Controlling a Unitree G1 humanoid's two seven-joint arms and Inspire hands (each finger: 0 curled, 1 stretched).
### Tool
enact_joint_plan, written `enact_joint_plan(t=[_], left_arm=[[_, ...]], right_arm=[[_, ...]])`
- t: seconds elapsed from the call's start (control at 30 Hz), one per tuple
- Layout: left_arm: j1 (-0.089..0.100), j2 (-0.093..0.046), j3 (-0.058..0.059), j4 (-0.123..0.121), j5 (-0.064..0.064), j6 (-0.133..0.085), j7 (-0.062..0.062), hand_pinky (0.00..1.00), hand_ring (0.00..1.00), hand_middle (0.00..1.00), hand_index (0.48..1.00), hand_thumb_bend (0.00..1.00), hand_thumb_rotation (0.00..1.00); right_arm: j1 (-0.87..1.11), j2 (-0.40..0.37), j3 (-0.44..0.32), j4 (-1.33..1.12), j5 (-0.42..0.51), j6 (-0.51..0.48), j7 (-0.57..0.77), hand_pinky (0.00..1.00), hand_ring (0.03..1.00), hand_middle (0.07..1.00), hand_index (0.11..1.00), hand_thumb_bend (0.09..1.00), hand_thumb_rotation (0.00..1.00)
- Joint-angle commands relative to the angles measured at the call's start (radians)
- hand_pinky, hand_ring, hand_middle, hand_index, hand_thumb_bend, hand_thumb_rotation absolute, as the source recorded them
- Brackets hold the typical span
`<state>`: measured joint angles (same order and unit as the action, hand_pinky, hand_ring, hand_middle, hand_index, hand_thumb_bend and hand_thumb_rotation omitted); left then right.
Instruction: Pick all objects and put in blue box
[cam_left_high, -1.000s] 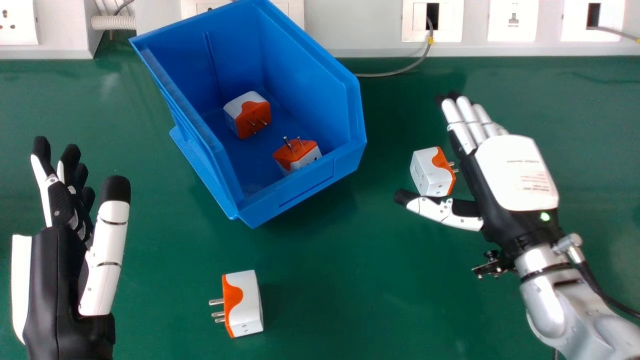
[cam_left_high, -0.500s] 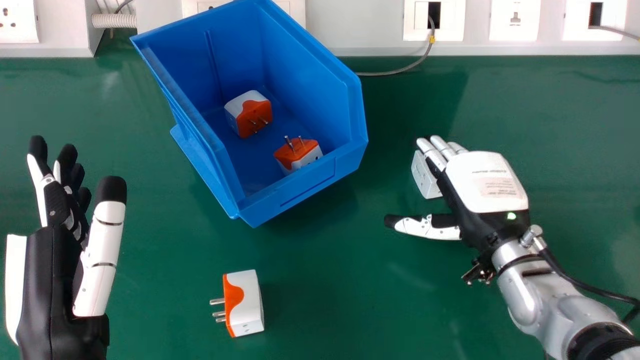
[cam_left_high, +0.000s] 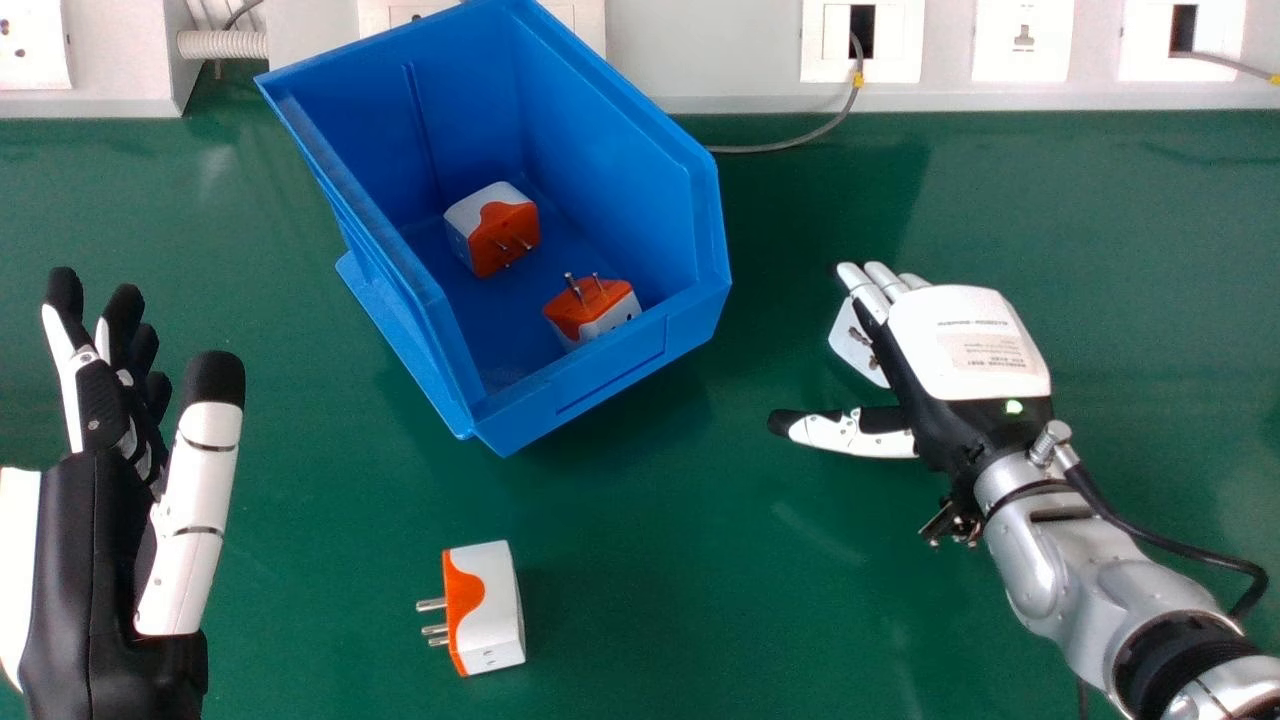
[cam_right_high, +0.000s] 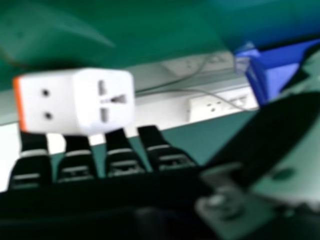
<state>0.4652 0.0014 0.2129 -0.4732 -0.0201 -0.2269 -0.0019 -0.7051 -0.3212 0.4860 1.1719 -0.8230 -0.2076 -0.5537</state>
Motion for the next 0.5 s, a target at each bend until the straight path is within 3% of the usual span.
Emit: enact_joint_plan(t=[0.0,0.2,0.27,0.47], left_arm=[[-0.001,0.011,0.004,-0.020,-0.012,0.000,-0.006,1.00,1.00,1.00,1.000,0.62,0.81],[-0.008,0.008,0.003,-0.022,-0.020,0.009,-0.003,1.00,1.00,1.00,1.000,0.61,0.82],[-0.009,0.008,0.003,-0.024,-0.013,0.010,0.001,1.00,1.00,1.00,1.000,0.61,0.82],[-0.010,0.014,0.004,-0.023,-0.009,0.007,0.001,1.00,1.00,1.00,1.000,0.62,0.82]], right_arm=[[-0.040,-0.012,-0.003,-0.012,0.018,0.001,-0.014,0.77,0.883,0.924,0.920,0.522,0.75],[-0.047,-0.016,-0.007,-0.014,0.022,0.001,-0.015,0.79,0.903,0.943,0.934,0.508,0.76],[-0.050,-0.017,-0.006,-0.013,0.019,0.008,-0.019,0.79,0.905,0.945,0.936,0.507,0.77],[-0.057,-0.023,-0.010,-0.015,0.023,0.006,-0.022,0.79,0.902,0.943,0.936,0.509,0.77]])
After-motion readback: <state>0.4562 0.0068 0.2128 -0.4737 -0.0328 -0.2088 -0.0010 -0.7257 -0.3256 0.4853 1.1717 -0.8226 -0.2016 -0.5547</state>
